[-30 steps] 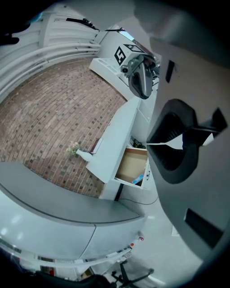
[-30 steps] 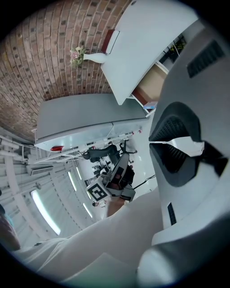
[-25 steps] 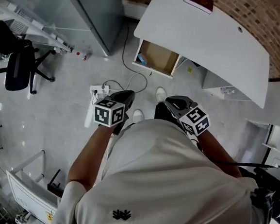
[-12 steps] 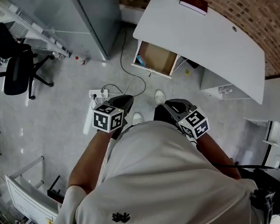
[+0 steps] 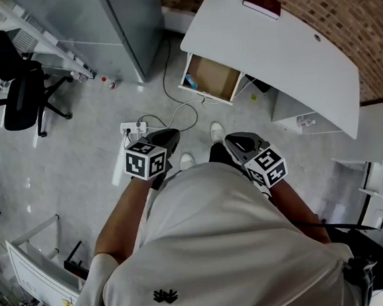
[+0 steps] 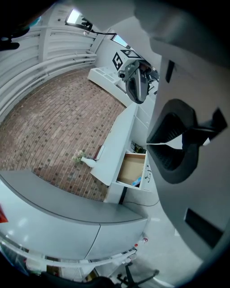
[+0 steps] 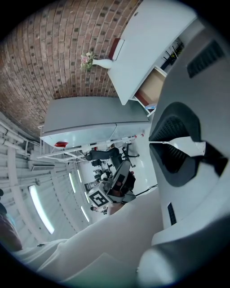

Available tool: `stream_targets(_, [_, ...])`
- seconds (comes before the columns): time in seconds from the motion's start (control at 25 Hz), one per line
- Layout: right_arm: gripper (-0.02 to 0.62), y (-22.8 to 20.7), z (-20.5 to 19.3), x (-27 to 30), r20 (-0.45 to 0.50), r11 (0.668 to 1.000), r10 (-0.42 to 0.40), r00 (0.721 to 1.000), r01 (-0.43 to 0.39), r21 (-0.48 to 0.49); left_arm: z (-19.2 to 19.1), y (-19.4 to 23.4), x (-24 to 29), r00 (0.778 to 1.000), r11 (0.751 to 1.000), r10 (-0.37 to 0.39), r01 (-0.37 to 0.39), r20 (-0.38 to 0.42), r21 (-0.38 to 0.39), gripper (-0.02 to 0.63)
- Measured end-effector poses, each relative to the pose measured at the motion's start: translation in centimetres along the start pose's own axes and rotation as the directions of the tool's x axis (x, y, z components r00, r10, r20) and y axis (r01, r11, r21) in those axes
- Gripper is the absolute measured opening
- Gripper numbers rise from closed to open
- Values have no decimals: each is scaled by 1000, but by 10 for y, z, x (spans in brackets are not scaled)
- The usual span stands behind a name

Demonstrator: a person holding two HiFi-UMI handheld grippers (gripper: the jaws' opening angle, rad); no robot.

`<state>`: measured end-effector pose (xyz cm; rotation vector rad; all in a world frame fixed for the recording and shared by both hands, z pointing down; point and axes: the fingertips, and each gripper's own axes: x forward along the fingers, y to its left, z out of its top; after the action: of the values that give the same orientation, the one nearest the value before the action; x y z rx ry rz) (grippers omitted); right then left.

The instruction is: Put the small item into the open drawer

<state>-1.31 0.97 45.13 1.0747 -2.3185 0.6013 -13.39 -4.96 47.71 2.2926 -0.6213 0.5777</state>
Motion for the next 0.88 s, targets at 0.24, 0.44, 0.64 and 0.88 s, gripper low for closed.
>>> stream_targets(0.24, [37, 3, -3, -3, 7, 1000, -17, 1000, 17, 12, -1, -6, 3, 1000, 1000, -19, 19, -4, 21, 31])
stream_targets(0.44, [35, 8, -3, -3, 8, 1000, -20, 1000, 20, 5, -4, -5, 1, 1000, 1000, -21, 21, -6, 19, 31])
stream_targets(0.64, [35, 10, -6, -2, 6, 1000, -15, 1000, 15, -2, -10, -4, -1, 1000, 1000, -15, 15, -2, 11, 31])
stream_targets(0.88, [34, 14, -5, 1, 1, 1000, -6, 1000, 6, -15, -16, -3, -6, 1000, 1000, -11, 11, -1, -5, 31])
